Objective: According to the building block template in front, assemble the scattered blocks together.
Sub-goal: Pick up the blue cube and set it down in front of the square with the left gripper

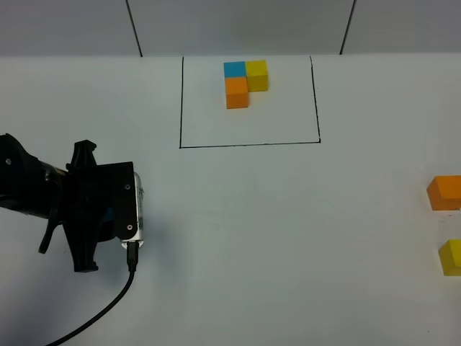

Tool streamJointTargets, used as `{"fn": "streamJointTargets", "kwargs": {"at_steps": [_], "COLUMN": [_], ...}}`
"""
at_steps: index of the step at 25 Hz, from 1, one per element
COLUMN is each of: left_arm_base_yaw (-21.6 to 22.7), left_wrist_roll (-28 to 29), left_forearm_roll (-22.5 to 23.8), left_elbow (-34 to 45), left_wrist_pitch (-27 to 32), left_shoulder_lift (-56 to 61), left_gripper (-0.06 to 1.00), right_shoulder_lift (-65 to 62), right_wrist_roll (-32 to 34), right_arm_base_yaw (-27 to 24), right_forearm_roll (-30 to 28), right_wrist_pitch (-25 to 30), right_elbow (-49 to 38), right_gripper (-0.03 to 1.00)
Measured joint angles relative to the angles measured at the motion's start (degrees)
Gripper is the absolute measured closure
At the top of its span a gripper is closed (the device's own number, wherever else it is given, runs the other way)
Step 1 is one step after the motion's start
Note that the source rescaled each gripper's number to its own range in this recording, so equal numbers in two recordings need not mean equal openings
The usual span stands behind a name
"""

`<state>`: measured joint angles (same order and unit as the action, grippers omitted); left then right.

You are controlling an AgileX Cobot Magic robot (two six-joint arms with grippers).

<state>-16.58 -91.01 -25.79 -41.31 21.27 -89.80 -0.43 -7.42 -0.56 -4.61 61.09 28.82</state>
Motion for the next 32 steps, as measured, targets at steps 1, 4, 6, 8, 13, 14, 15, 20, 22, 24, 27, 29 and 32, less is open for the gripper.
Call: {"fn": "streamJointTargets", "kwargs": {"at_steps": [1, 4, 6, 8, 13, 14, 15, 20, 22, 24, 27, 29, 32], "left_arm_base_yaw": [-0.05, -0.41, -0.91, -1.74, -3.78, -4.02, -4.25, -5.63, -6.11, -6.71, -7.36, -7.42, -7.42], "left_wrist_roll": [0.00, 1.20, 2.49, 3.20, 4.14, 4.38, 4.70, 5.91, 6.11, 6.41, 6.52, 6.64, 6.64], "left_forearm_roll": [-0.05, -0.08, -0.13, -0.07, -0.07, -0.07, -0.07, -0.06, -0.06, -0.06, -0.06, -0.12, -0.12], "left_elbow": [-0.79, -3.69, -5.45, -7.08, -10.22, -10.69, -11.27, -14.54, -16.09, -17.46, -19.61, -21.16, -23.76], "left_wrist_pitch": [0.87, 3.79, 5.28, 5.51, 6.68, 6.86, 7.06, 8.55, 9.44, 10.01, 10.01, 10.31, 11.01], "left_shoulder_lift": [0.00, 0.00, 0.00, 0.00, 0.00, 0.00, -0.05, -1.15, -2.60, -4.19, -7.02, -8.98, -12.27], "left_gripper": [0.43, 0.43, 0.43, 0.43, 0.43, 0.43, 0.43, 0.43, 0.43, 0.43, 0.43, 0.43, 0.43], "right_shoulder_lift": [0.00, 0.00, 0.00, 0.00, 0.00, 0.00, 0.00, 0.00, 0.00, 0.00, 0.00, 0.00, 0.00], "right_wrist_roll": [0.00, 0.00, 0.00, 0.00, 0.00, 0.00, 0.00, 0.00, 0.00, 0.00, 0.00, 0.00, 0.00], "right_arm_base_yaw": [0.00, 0.00, 0.00, 0.00, 0.00, 0.00, 0.00, 0.00, 0.00, 0.00, 0.00, 0.00, 0.00], "right_forearm_roll": [0.00, 0.00, 0.00, 0.00, 0.00, 0.00, 0.00, 0.00, 0.00, 0.00, 0.00, 0.00, 0.00], "right_wrist_pitch": [0.00, 0.00, 0.00, 0.00, 0.00, 0.00, 0.00, 0.00, 0.00, 0.00, 0.00, 0.00, 0.00], "right_elbow": [0.00, 0.00, 0.00, 0.00, 0.00, 0.00, 0.00, 0.00, 0.00, 0.00, 0.00, 0.00, 0.00], "right_gripper": [0.97, 0.97, 0.97, 0.97, 0.97, 0.97, 0.97, 0.97, 0.97, 0.97, 0.97, 0.97, 0.97]}}
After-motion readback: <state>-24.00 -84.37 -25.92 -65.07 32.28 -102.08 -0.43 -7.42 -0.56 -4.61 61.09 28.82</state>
